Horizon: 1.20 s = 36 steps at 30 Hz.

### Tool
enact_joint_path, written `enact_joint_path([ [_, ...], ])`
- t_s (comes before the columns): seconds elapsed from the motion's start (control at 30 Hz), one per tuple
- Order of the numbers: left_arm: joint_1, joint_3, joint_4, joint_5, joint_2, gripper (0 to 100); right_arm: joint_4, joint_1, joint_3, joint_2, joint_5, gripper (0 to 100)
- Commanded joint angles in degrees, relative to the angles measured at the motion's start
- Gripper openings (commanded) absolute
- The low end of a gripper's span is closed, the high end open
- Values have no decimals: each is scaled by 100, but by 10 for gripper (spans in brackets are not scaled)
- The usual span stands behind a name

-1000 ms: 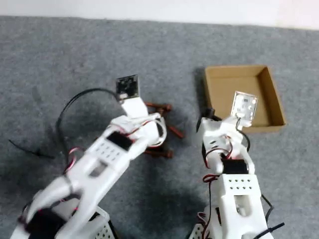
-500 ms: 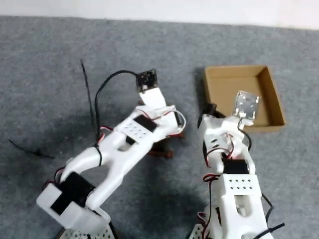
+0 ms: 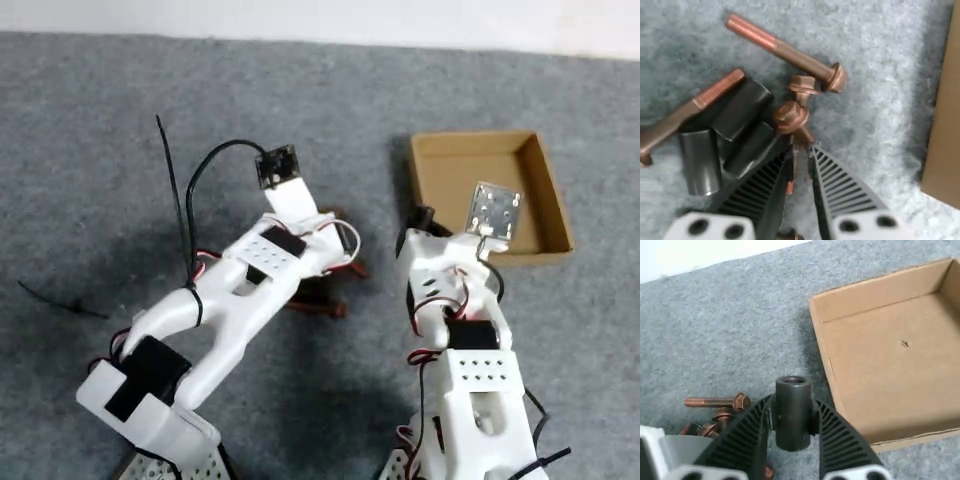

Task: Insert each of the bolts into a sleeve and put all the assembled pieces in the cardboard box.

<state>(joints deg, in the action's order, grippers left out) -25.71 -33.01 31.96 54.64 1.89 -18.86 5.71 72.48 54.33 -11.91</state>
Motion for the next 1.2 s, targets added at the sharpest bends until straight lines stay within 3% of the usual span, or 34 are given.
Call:
enact_joint_path([
  [0.0, 75, 303, -9, 53, -48, 68, 189, -66, -57, 145, 18, 4],
  [0.1, 66, 312, -9, 53, -40, 73, 189, -66, -57, 145, 18, 4],
  [0.27, 22, 338, -9, 53, -40, 189, 198, -66, -57, 145, 18, 4],
  [0.47, 22, 338, -18, 62, -40, 128, 198, -66, -57, 145, 18, 4],
  [0.9, 22, 998, -158, 141, 1112, 123, 198, -66, -57, 145, 18, 4],
  [1.17, 48, 998, -53, 141, 1068, 121, 198, -57, -57, 145, 18, 4],
])
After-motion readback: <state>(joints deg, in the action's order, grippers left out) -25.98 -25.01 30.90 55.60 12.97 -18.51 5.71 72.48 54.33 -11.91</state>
